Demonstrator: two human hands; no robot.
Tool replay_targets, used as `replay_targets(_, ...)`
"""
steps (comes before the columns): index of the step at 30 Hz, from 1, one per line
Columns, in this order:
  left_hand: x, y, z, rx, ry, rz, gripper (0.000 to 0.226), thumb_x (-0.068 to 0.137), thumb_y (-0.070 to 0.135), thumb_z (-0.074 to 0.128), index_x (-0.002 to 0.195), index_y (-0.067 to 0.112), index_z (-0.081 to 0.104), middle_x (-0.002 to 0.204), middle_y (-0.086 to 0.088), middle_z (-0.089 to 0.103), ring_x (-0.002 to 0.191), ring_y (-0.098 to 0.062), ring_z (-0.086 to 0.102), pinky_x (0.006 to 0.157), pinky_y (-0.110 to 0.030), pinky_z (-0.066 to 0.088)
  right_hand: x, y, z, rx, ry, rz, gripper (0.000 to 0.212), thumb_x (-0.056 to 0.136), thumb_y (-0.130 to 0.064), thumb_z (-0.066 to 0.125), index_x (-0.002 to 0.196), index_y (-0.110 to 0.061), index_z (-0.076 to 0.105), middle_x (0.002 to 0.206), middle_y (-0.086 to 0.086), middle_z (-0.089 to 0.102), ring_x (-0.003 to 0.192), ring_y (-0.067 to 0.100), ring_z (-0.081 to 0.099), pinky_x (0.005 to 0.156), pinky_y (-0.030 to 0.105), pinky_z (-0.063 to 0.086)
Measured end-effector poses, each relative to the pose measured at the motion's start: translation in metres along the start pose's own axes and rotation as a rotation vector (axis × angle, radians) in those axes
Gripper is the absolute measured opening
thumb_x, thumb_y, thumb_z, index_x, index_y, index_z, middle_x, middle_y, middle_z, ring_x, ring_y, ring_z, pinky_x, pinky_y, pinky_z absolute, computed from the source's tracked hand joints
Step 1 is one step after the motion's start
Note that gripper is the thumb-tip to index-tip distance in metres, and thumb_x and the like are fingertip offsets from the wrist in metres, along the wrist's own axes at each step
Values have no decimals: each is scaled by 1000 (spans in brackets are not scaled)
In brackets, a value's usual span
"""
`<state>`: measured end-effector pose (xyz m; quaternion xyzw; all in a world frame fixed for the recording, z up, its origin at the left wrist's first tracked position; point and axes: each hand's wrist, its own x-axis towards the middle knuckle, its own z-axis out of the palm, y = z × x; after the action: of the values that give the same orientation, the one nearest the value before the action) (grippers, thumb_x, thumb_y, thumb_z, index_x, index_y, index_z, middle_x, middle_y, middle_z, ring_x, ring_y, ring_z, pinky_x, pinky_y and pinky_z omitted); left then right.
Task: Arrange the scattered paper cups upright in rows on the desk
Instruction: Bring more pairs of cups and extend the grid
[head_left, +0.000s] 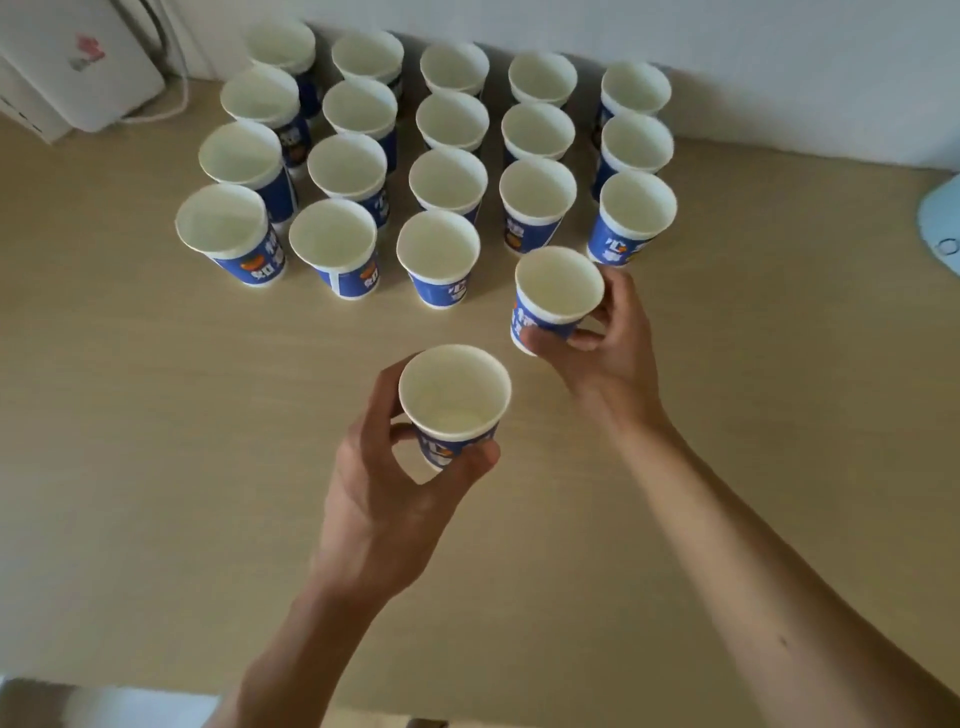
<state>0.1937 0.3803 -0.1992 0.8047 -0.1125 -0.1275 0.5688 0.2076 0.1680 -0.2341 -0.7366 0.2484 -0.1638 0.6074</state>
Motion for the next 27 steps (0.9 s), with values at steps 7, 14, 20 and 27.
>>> replay_targets(7,14,-23,5,-17,24,56,64,67,42,80,126,45,55,118,20,68,105,-8,69,81,-13,52,31,19,18,-58,19,-121,69,64,-30,86,125,-24,53,117,-13,66,110,12,65,88,47,59)
replay_targets(14,16,-32,11,-54,35,65,61,66,44,80,122,46,57,116,19,71,107,-11,69,84,-18,53,43,29,22,-59,45,-195,67,63,-24,85,121,-19,53,113,-10,67,104,14,67,82,45,61)
replay_targets(20,17,-30,13,-40,28,57,62,65,46,79,122,46,56,115,20,71,106,-8,69,82,-14,53,48,33,23,-53,46,-218,63,65,-20,85,119,-19,53,111,-11,67,102,9,67,83,43,61)
replay_targets(27,19,-25,18,-52,20,68,64,66,43,79,125,45,55,118,19,70,109,-9,69,85,-14,52,21,39,6,-71,21,-152,76,70,-12,77,138,-15,43,128,-5,57,113,4,59,88,18,48)
